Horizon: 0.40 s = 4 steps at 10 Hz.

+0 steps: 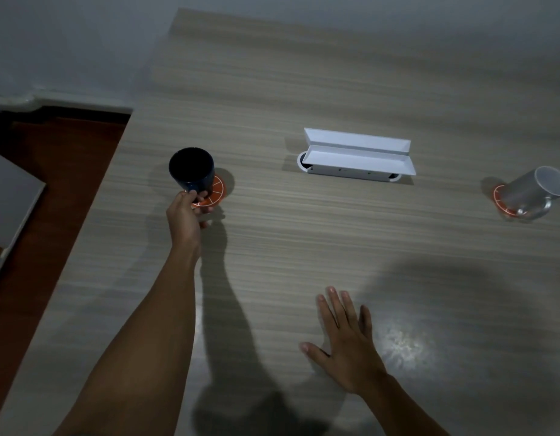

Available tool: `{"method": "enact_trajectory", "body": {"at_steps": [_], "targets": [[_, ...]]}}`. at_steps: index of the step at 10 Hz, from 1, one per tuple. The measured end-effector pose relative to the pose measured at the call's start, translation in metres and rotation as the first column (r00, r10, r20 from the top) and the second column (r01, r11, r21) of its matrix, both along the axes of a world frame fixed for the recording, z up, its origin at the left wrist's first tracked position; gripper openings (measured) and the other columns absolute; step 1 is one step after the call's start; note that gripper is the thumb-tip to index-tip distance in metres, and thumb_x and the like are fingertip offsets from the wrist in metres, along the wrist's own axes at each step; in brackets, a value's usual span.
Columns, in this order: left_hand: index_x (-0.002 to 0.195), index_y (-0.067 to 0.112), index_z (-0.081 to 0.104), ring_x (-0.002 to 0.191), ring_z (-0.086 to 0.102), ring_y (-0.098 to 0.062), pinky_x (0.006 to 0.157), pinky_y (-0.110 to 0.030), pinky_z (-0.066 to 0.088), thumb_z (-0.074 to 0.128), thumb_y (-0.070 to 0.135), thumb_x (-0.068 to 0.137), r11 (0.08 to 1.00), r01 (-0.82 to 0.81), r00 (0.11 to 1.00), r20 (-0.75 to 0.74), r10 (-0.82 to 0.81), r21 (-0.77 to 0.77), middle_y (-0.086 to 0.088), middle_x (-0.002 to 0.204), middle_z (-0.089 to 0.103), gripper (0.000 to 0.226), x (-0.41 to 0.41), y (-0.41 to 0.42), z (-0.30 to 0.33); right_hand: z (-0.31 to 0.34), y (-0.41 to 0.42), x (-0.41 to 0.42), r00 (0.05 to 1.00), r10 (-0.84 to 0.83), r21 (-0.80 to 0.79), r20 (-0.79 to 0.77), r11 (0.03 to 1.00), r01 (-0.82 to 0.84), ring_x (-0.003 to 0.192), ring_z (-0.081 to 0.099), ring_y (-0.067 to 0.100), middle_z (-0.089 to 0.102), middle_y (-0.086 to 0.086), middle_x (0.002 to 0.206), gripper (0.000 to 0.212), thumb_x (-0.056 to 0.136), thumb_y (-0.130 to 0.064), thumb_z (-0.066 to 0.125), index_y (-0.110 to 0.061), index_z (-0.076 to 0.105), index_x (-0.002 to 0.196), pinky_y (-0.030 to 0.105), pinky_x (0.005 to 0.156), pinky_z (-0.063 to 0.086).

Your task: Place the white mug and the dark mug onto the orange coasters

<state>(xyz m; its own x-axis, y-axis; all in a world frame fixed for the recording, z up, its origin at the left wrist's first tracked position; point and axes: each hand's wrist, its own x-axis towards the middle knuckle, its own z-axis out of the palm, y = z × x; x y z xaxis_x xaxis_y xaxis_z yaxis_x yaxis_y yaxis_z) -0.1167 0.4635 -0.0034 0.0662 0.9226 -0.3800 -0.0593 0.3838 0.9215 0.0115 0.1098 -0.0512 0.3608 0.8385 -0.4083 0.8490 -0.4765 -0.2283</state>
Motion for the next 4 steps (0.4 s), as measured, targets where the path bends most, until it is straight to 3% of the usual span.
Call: {"method": "enact_trajectory", "body": {"at_steps": [2,4], "targets": [[0.077,0.024,0.056,0.061,0.063,-0.014,0.048,-0.024,0.037,0.048,0.025,0.096,1.000,0.011,1.000,-0.012,-0.011,0.001,0.003,0.095,0.075,0.020,0.001,-0.003,0.001,0.003,0.001,0.001,1.000,-0.002,-0.018,-0.012,1.000,0.002,0.151,-0.028,0.017,-0.024,-0.007,0.166,0.094,0.085,-0.086,0.020,-0.035,-0.016,0.155,0.056,0.121,-0.009],[0.103,0.023,0.058,0.066,0.070,-0.019,0.052,-0.027,0.041,0.053,0.029,0.097,0.998,0.063,0.997,-0.051,-0.063,-0.001,-0.003,0.117,0.074,0.010,-0.010,-0.006,0.004,0.006,0.001,0.002,0.998,-0.009,-0.062,-0.055,0.998,0.006,0.147,-0.036,0.015,-0.033,-0.009,0.162,0.094,0.085,-0.085,0.020,-0.036,-0.024,0.152,0.054,0.120,-0.014]]}}
